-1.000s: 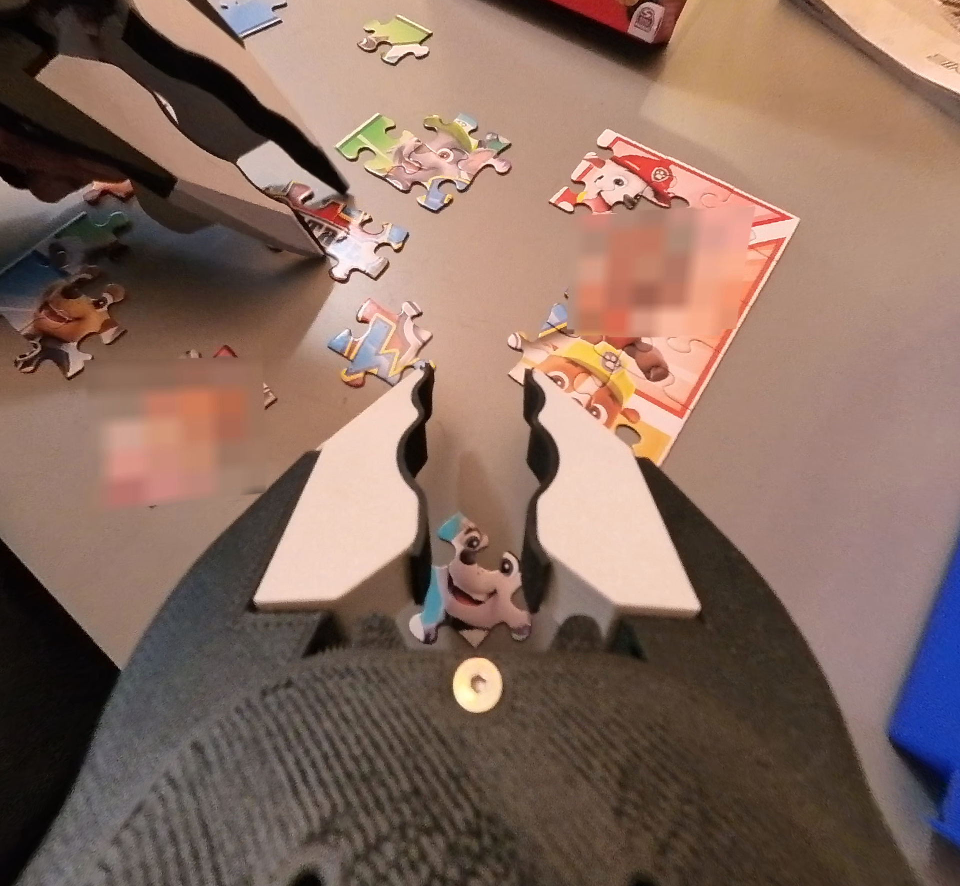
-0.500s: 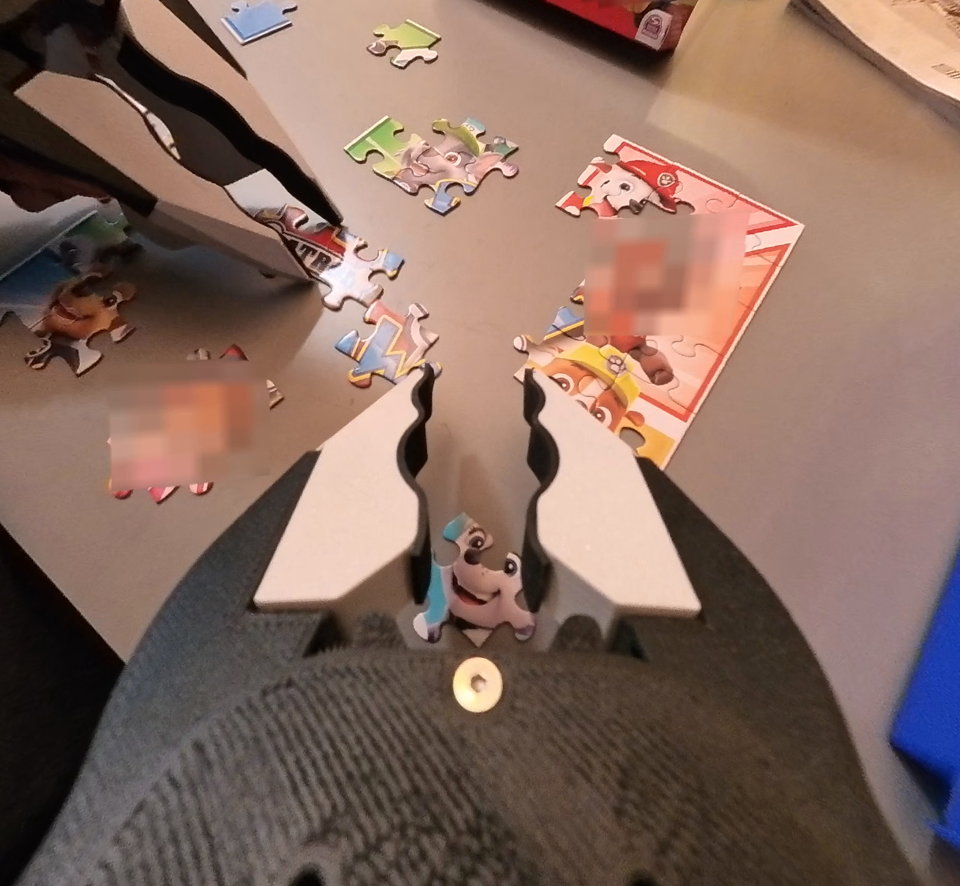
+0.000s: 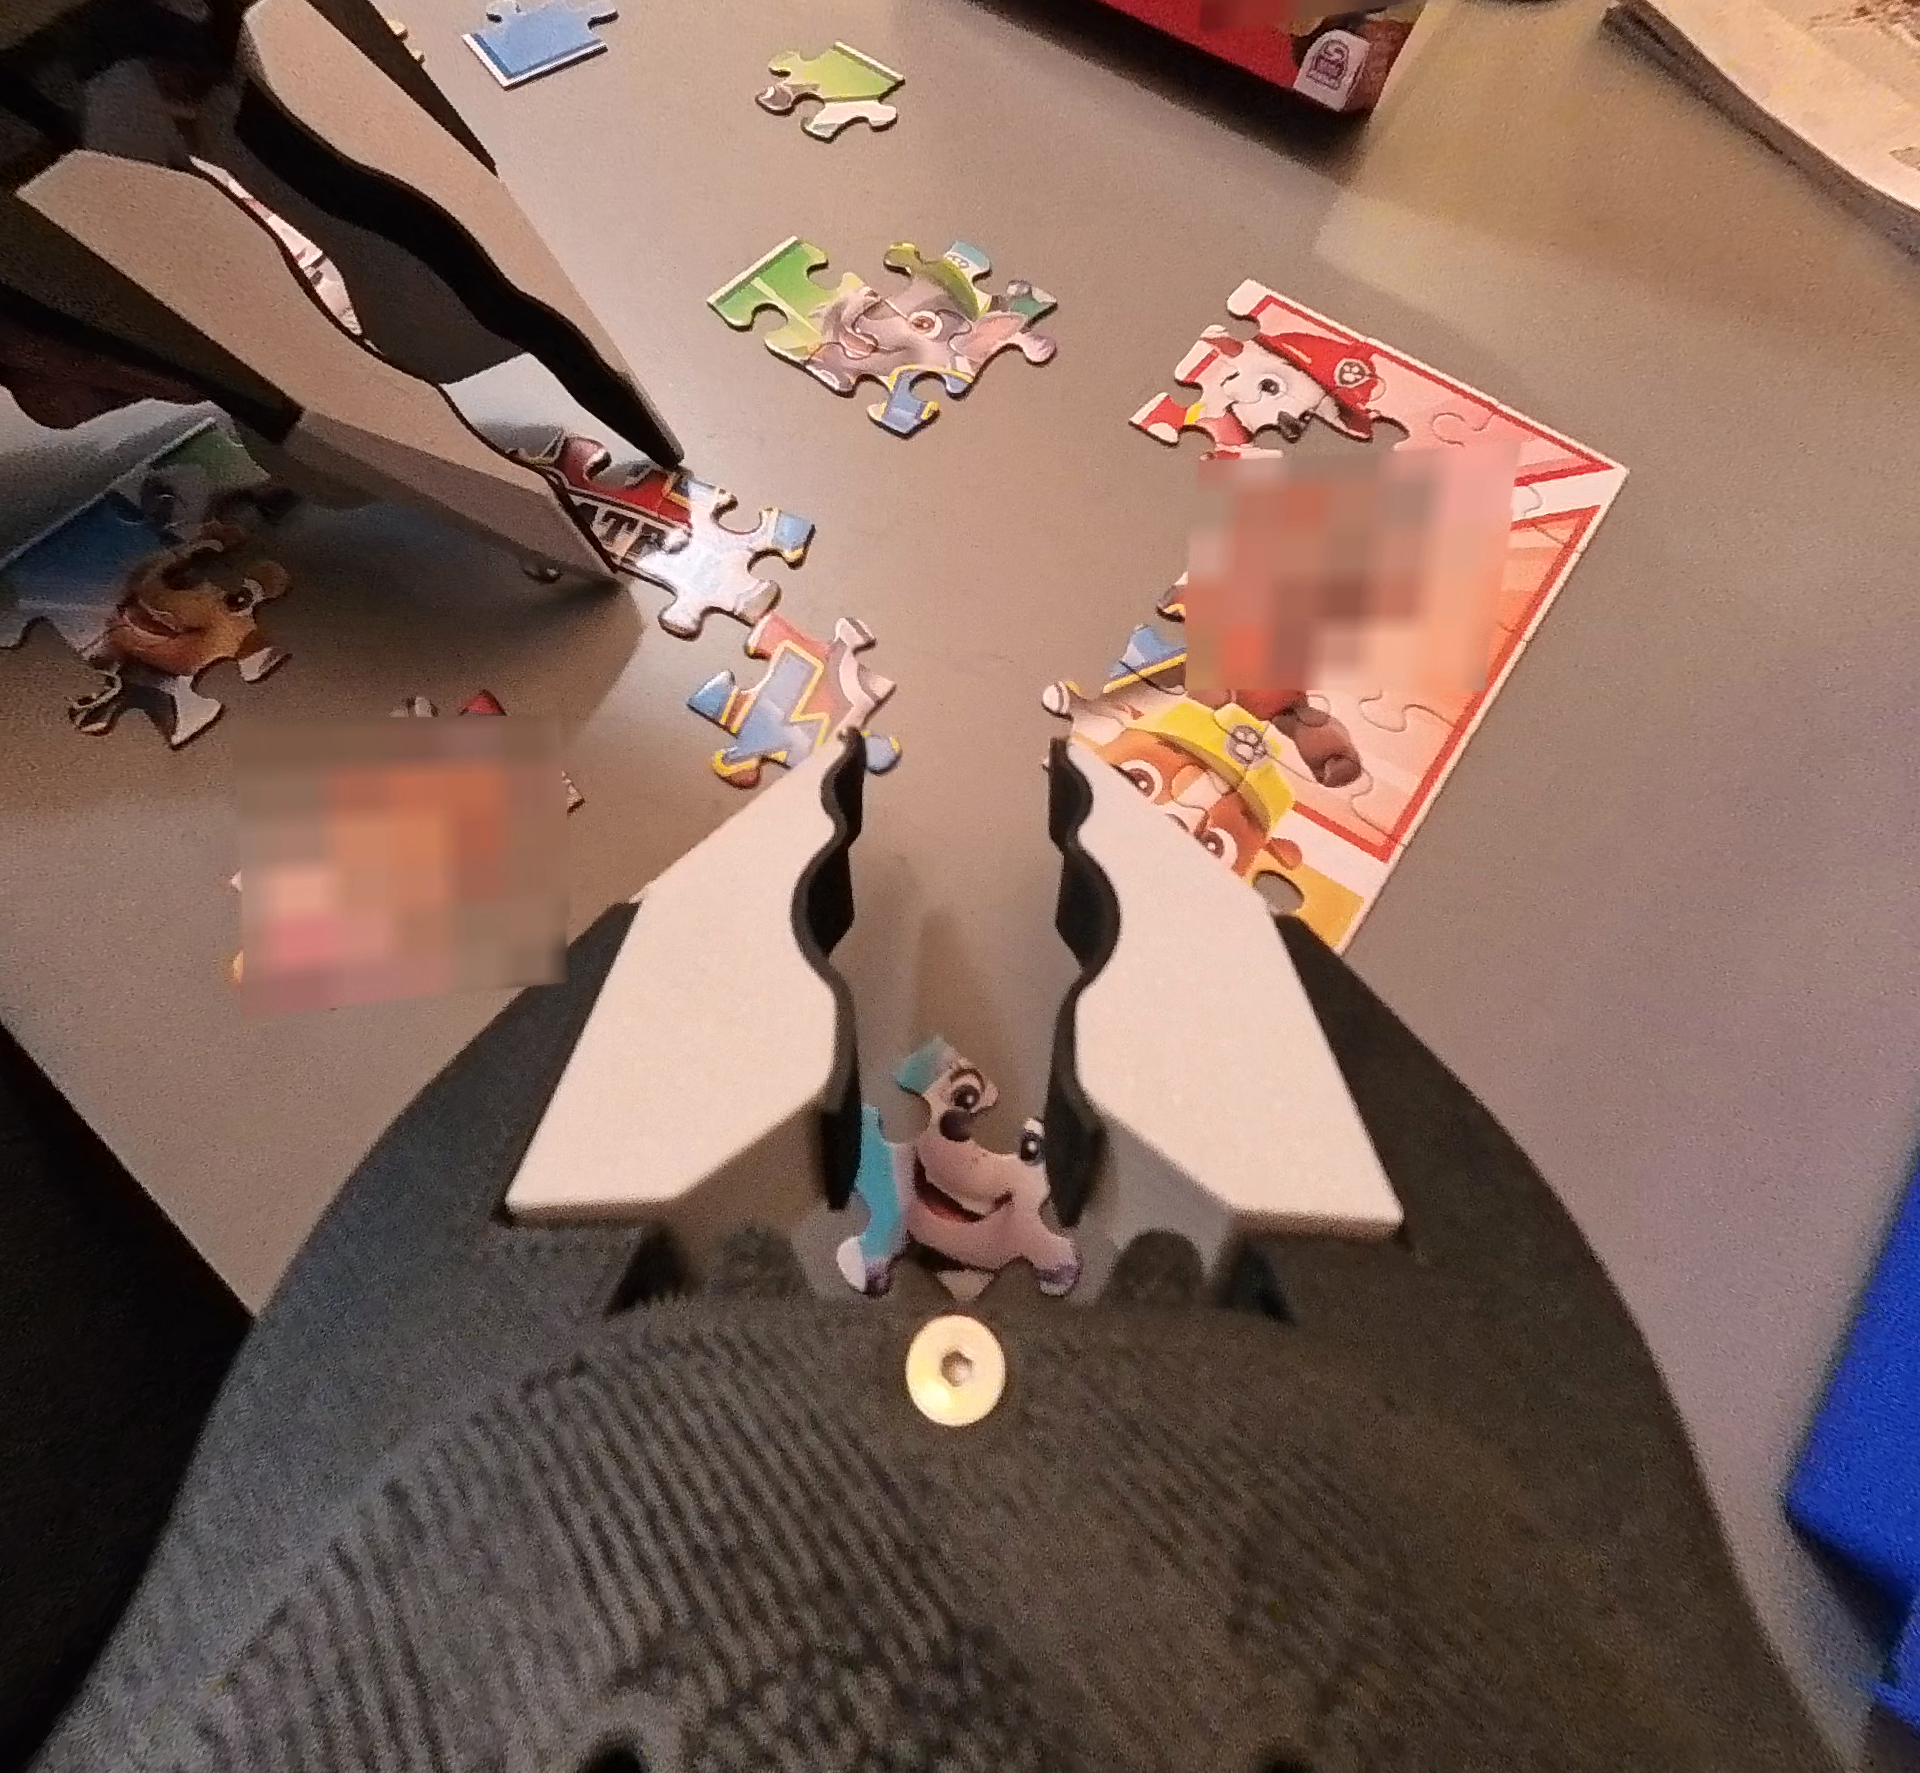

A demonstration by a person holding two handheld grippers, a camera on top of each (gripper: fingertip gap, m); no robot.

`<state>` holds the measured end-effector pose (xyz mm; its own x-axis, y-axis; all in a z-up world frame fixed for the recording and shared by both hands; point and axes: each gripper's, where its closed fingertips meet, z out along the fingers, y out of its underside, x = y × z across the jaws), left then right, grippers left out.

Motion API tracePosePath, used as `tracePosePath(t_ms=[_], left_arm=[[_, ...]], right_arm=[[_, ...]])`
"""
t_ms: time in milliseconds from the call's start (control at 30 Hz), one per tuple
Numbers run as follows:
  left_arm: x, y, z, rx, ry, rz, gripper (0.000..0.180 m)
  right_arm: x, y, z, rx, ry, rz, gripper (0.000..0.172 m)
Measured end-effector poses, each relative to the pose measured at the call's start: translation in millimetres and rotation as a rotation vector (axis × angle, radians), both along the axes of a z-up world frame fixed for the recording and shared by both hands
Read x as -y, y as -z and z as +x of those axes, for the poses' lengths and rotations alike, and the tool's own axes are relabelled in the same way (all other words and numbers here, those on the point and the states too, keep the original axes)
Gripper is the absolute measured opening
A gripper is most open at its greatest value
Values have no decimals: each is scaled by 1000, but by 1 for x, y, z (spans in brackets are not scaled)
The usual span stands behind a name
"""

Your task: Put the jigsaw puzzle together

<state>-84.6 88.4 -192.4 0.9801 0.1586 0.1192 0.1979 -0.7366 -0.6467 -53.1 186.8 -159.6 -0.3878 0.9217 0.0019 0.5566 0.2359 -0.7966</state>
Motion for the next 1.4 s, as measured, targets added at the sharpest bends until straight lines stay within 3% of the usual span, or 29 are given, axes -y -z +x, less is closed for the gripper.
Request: tracePosePath(t_ms=[400,667,967,1033,1133,1400], left_arm=[[1,0,5,5,14,4,31],[3,0,7,13,34,8,31],[6,0,21,15,114,8,31],[6,0,21,19,115,11,31],[8,0,20,18,118,12,30],[15,0,14,9,124,11,31]], right_arm=[[15,2,0,13,-73,-14,41],[43,20,4,104,-306,18,55],[46,32,-1,198,-510,101,63],[44,32,-1,212,-530,122,61],[41,33,0,215,-555,164,44],[42,32,0,219,-541,141,41]])
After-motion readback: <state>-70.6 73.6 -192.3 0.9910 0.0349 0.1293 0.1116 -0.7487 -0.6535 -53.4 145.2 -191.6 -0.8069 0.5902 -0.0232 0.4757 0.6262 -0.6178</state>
